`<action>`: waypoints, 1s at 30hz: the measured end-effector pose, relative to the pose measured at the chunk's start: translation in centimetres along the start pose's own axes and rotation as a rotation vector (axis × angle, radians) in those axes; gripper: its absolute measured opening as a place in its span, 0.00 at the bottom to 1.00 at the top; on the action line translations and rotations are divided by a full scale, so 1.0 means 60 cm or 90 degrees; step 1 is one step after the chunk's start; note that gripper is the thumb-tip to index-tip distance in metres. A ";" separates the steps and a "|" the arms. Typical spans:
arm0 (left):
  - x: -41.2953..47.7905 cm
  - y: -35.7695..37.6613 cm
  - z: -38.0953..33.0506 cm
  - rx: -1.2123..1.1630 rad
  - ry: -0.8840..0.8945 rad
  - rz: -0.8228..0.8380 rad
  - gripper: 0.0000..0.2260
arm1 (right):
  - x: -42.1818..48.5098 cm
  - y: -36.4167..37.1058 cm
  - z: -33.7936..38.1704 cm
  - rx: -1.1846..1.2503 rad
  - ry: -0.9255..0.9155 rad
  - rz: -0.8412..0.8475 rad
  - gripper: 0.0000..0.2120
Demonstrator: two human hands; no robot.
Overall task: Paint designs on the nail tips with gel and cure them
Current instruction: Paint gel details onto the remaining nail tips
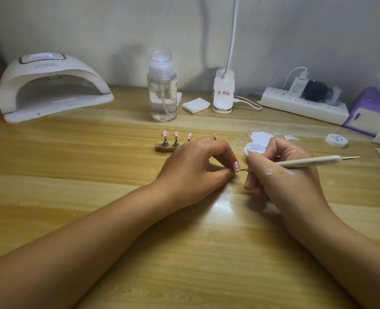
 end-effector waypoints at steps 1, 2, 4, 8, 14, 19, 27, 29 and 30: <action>0.000 0.000 0.001 0.000 -0.001 0.001 0.06 | 0.000 0.000 0.000 -0.005 -0.001 0.000 0.10; -0.001 0.000 0.001 -0.001 -0.003 0.001 0.06 | -0.001 0.000 0.000 -0.004 -0.001 0.001 0.10; -0.001 0.000 0.001 -0.003 -0.003 0.002 0.06 | 0.000 -0.002 -0.001 0.004 -0.006 -0.001 0.11; -0.001 0.001 0.004 -0.010 -0.014 0.005 0.07 | 0.002 -0.003 -0.004 0.010 -0.013 -0.003 0.13; -0.001 0.001 0.003 -0.008 -0.006 0.008 0.06 | 0.000 0.000 -0.001 0.003 -0.008 -0.001 0.10; -0.001 0.000 0.003 -0.005 -0.009 0.010 0.06 | 0.003 -0.004 -0.006 0.020 -0.015 -0.004 0.13; -0.002 0.000 0.000 -0.010 -0.010 0.009 0.05 | 0.002 -0.004 -0.003 0.043 -0.024 -0.006 0.16; -0.002 0.000 0.001 -0.014 -0.012 0.009 0.05 | 0.000 -0.006 0.000 0.065 -0.025 -0.022 0.15; -0.002 0.000 0.003 -0.014 -0.016 0.010 0.05 | -0.001 -0.007 0.002 0.079 -0.024 -0.026 0.13</action>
Point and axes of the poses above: each hand's wrist, its own x-axis towards the middle knuckle, its own y-axis out of the palm, z = x × y, the point moved 3 cm from there along x, towards the middle knuckle, and after that the axes turned 10 degrees about y, right-handed, at the moved point
